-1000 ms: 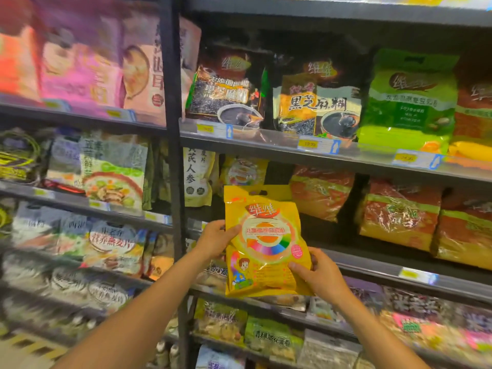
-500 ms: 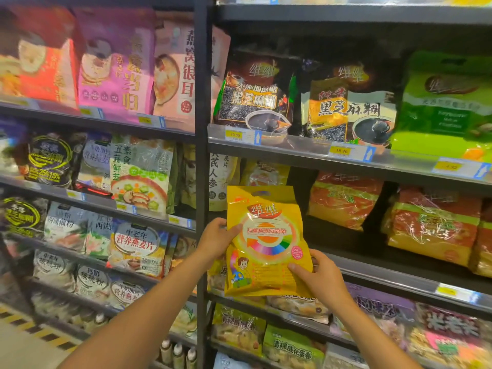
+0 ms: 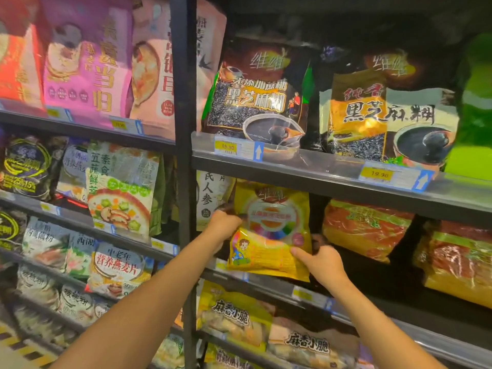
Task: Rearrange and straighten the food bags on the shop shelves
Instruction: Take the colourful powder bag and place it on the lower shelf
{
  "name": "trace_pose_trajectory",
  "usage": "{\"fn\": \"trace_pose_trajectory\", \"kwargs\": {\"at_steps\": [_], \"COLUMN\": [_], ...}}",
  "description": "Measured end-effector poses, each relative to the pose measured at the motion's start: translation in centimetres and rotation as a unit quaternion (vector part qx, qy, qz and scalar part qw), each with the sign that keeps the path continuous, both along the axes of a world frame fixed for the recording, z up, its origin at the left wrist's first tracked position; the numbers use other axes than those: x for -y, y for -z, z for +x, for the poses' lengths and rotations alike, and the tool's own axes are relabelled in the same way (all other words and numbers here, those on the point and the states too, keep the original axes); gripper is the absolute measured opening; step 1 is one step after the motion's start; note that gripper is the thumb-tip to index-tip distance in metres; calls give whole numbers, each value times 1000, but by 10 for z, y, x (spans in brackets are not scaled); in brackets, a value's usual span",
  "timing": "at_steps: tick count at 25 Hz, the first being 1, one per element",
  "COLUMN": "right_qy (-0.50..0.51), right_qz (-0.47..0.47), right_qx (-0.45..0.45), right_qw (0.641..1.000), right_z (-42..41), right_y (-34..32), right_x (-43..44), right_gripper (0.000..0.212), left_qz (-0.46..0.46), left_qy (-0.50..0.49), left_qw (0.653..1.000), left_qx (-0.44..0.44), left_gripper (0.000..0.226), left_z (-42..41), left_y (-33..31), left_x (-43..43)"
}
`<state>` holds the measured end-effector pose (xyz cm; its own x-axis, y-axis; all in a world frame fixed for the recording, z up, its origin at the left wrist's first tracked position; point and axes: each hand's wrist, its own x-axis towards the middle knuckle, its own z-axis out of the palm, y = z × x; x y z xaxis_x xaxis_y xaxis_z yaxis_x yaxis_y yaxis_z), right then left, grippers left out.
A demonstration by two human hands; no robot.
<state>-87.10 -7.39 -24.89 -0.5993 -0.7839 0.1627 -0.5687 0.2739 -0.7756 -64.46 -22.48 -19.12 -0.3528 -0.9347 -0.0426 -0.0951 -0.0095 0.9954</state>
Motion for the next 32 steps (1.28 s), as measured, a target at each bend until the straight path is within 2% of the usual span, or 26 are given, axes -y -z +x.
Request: {"fn": "trace_pose_trajectory", "kwargs": {"at_steps": [4, 5, 9, 11, 13, 15, 17, 19, 21, 24, 26, 30, 32], "right_qy": [-3, -8, -46, -66, -80, -82, -74, -73, -71, -42, -21, -14, 4], "right_qz": [-8, -13, -22, -1, 13, 24, 42, 70, 91, 48, 41, 90, 79], "right_qx": [25, 30, 32, 44, 45, 37, 51, 55, 53, 58, 67, 120, 111], "right_qw": [1000, 999, 998, 997, 996, 996, 995, 993, 992, 996, 997, 989, 991], "right_z": [-33, -38, -48, -45, -42, -41, -45, -48, -48, -47, -45, -40, -36], "right_y": [-2, -3, 7, 16, 28, 33, 33, 30, 30, 31, 33, 43, 49], "right_x": [47, 55, 75, 83, 88, 91, 97, 100, 103, 108, 115, 130, 135], "right_gripper": [78, 76, 40, 42, 49, 52, 56, 56, 52, 47, 43, 49, 58], "left_qz": [-77, -90, -85, -69, -63, -85, -101, -98, -92, -64, -75, -89, -92], "left_qy": [28, 36, 65, 74, 82, 90, 91, 99, 101, 88, 73, 79, 66], "left_qw": [997, 995, 994, 995, 994, 984, 963, 950, 952, 979, 984, 981, 977], "left_qx": [16, 19, 11, 7, 46, 129, 231, 280, 275, 174, 141, 155, 181], "left_gripper": [33, 28, 23, 29, 46, 61, 69, 73, 72, 64, 67, 66, 66], "left_z": [-36, -43, -56, -56, -54, -52, -49, -46, -44, -44, -43, -45, -48], "left_y": [-5, -6, 10, 29, 41, 44, 47, 46, 48, 48, 57, 64, 63], "left_x": [31, 38, 68, 81, 88, 88, 89, 87, 87, 88, 95, 96, 98]}}
